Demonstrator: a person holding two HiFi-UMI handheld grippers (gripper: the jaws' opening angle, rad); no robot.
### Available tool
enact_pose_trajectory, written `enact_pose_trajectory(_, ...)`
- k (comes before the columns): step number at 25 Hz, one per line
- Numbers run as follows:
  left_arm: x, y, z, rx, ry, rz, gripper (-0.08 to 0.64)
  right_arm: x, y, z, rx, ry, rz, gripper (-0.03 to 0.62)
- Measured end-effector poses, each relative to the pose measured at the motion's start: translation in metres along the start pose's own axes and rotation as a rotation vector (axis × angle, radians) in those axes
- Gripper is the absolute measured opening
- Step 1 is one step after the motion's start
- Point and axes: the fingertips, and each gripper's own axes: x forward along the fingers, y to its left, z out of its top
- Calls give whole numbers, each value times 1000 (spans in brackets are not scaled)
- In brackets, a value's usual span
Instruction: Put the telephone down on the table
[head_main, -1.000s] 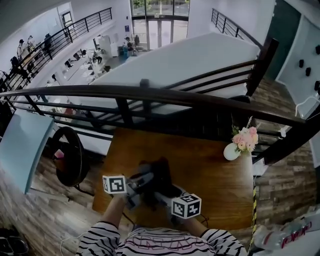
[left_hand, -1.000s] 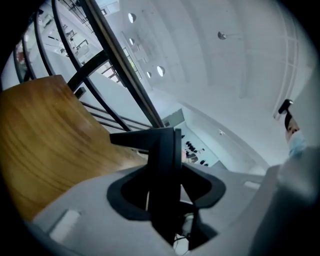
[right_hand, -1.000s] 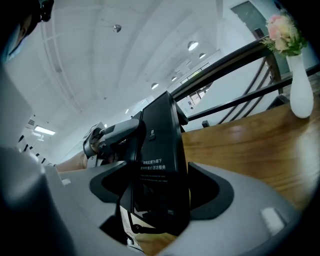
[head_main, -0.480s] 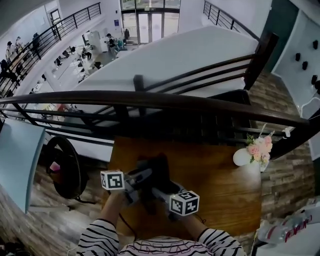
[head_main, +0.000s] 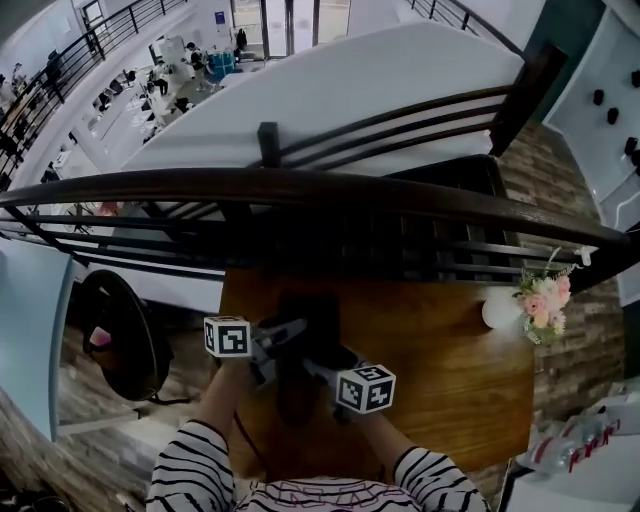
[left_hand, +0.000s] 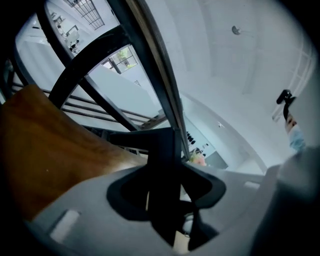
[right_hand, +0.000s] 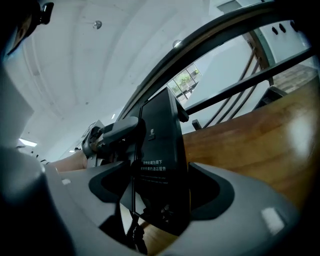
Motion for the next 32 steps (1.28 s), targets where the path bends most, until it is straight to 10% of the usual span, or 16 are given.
enact_pose_trajectory(32,35,99,8,-54,127,-41,199,69,-58,-16,84,77,-138,353)
